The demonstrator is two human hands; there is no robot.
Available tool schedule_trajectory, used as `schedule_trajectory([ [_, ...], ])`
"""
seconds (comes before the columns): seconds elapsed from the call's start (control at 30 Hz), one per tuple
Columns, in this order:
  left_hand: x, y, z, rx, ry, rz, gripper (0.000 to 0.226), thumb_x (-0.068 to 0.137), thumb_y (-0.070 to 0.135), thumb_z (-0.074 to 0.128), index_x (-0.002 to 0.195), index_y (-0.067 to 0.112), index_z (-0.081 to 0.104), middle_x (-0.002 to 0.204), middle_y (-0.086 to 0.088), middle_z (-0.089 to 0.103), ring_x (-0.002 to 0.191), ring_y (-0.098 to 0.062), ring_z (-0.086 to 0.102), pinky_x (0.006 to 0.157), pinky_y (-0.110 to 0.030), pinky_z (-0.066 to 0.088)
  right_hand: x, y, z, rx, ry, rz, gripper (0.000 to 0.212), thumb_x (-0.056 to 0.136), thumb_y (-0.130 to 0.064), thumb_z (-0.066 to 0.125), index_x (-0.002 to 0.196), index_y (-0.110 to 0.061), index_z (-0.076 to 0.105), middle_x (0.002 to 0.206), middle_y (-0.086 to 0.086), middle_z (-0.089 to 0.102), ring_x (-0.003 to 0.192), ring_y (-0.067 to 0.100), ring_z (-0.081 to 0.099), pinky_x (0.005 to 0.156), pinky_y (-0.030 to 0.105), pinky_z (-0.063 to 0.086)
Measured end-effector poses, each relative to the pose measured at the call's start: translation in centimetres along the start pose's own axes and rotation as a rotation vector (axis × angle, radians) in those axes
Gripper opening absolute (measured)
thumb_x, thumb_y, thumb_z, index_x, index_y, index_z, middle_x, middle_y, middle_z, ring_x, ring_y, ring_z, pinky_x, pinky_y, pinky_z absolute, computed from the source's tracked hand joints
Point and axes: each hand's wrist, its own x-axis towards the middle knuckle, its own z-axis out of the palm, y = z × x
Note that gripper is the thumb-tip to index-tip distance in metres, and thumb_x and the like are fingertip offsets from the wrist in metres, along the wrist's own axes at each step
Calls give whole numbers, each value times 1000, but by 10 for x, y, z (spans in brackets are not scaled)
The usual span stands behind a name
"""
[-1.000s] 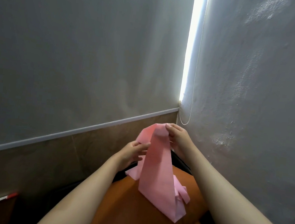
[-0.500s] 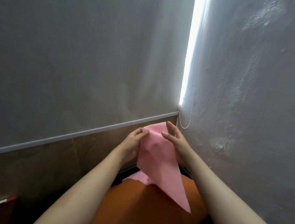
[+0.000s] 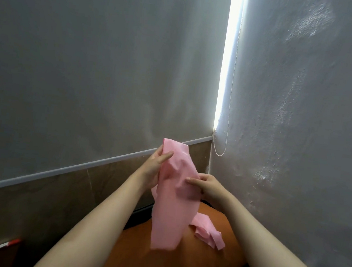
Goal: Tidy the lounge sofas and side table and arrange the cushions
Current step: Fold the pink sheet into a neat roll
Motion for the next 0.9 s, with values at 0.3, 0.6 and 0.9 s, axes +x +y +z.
schedule_trajectory([
  [0.3,-4,-18,-16,99,192,-246,48,91,25,65,127,-4,54,106,-17,64,83,-24,63,66,-29,52,1,-14,0,186,53,-113,9,91,-13,63,93,-5,68,84,12,67,74,21,64,67,29,53],
  [0.6,-5,-12,-18,-112,176,-131,53,90,5,62,138,18,42,109,-14,60,86,-17,63,61,-25,54,6,-12,-1,302,142,-166,16,90,-13,63,100,-2,69,92,20,69,81,28,66,76,36,55],
  [0.9,-17,-27,-13,220,-81,-232,72,77,16,77,137,32,41,128,-9,58,105,-25,64,84,-35,54,10,-21,0,374,143,-200,23,90,-15,63,110,-5,68,100,18,70,91,27,66,81,39,54],
])
